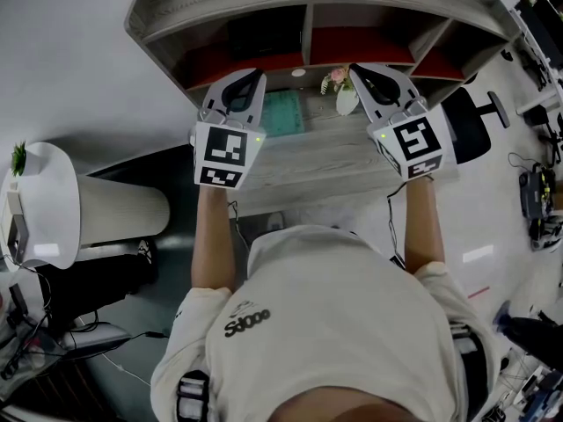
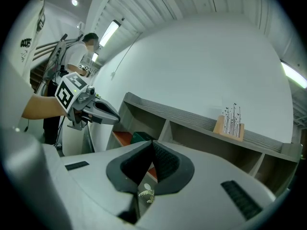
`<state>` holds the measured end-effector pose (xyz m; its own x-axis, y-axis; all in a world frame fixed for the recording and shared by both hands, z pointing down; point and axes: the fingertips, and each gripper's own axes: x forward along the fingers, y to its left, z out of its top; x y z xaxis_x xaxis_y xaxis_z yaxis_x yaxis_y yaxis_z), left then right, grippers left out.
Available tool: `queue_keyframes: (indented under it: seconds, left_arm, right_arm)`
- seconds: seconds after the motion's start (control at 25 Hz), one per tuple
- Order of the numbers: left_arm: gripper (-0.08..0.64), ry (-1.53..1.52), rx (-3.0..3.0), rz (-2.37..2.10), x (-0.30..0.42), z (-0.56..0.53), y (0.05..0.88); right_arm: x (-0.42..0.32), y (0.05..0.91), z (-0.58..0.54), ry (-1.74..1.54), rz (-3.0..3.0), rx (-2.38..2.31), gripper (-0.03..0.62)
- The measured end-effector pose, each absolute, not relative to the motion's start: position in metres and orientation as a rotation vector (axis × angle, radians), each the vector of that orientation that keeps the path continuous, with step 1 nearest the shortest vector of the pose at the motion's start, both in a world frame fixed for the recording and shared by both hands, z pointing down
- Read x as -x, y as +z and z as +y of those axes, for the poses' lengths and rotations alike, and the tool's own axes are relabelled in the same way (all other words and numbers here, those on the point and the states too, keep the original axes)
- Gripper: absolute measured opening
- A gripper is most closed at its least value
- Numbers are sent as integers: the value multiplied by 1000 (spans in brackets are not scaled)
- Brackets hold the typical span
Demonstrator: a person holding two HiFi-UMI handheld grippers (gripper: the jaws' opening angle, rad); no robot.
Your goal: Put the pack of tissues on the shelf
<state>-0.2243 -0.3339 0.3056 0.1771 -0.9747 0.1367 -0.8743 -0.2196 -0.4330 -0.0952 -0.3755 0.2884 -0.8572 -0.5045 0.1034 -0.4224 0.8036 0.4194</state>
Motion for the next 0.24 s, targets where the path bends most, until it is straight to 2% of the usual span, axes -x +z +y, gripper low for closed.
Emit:
queue_keyframes:
  seconds: [0.24]
  left_arm:
    - [18,-567,2204,1774,224,-341,310]
  right_arm:
    - [95,294,-382,-574,-2772,-722,3]
